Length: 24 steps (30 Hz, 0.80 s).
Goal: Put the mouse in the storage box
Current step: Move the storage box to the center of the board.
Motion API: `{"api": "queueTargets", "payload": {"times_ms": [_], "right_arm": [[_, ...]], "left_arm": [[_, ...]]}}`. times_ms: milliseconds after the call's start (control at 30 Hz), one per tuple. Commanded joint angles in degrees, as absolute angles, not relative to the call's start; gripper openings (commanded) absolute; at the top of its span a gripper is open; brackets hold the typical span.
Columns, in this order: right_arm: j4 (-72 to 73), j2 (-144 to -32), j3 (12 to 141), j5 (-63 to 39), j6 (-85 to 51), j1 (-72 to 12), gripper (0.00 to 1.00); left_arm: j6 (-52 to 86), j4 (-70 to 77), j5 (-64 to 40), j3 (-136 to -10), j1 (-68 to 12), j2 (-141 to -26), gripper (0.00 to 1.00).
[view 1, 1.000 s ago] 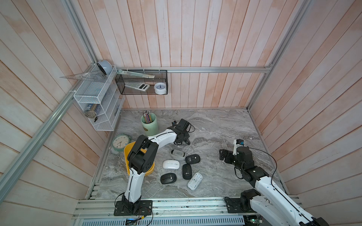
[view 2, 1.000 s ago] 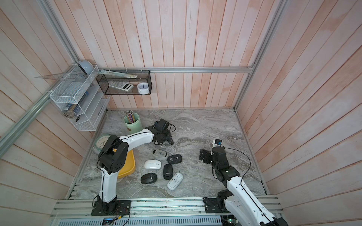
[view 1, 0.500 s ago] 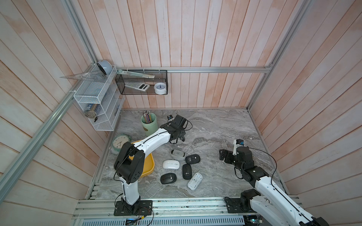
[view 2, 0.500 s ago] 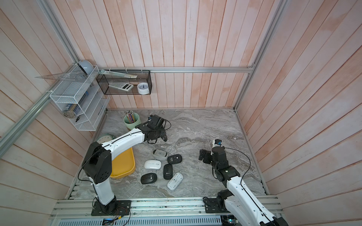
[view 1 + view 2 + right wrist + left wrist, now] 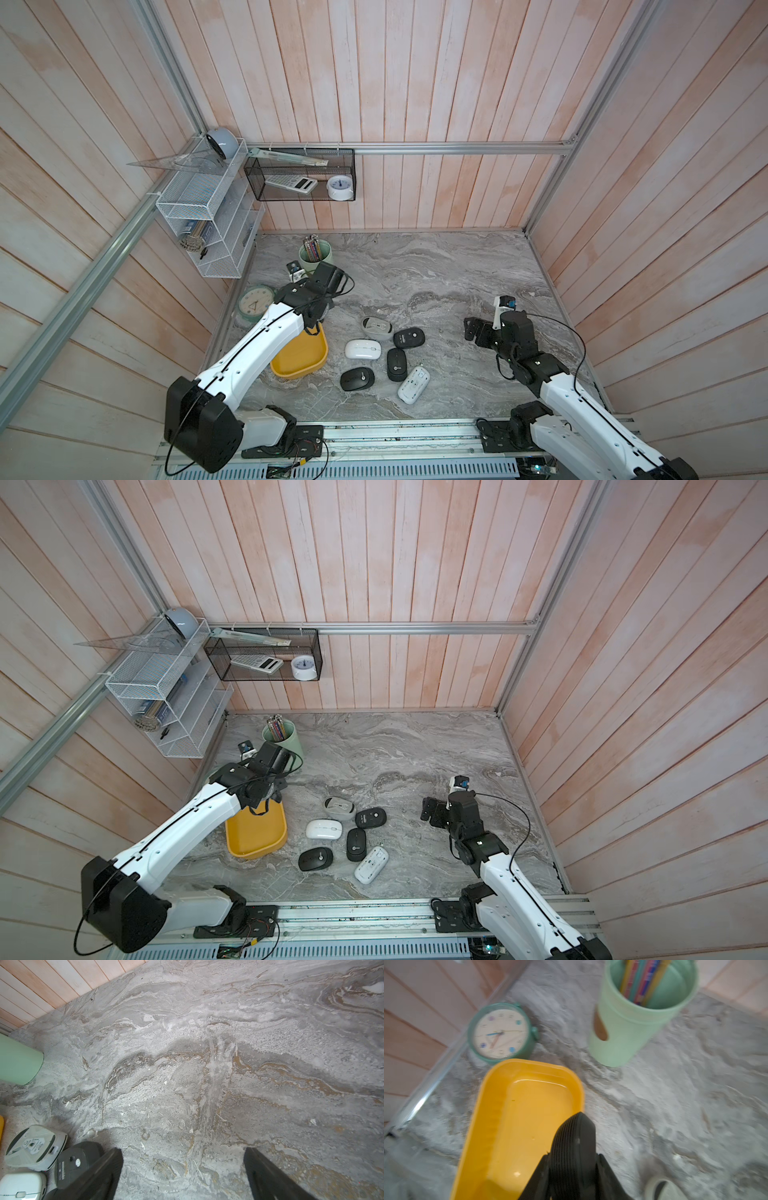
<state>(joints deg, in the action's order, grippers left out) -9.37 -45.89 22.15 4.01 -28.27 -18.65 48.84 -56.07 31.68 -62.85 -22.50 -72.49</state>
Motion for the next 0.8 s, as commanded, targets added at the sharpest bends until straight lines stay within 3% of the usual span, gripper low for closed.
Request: {"api": "queueTargets", "payload": {"times_ms": [0, 200, 767], "right_arm": [[-8.6, -46.3, 21.9, 4.9, -28.3, -19.1, 0.97], [-8.7, -47.0, 22.4, 5.1, -28.2, -19.3, 0.96], [-8.7, -47.2, 22.4, 5.6, -28.1, -19.6, 0.96]], "left_arm": [[46.8, -60.3, 33.6, -59.0, -16.1, -69.4, 0.00], [43.5, -55.3, 32.7, -55.7, -8.6, -72.3, 0.00], [41.2, -51.0, 33.6, -59.8, -9.2, -90.2, 0.00]]}}
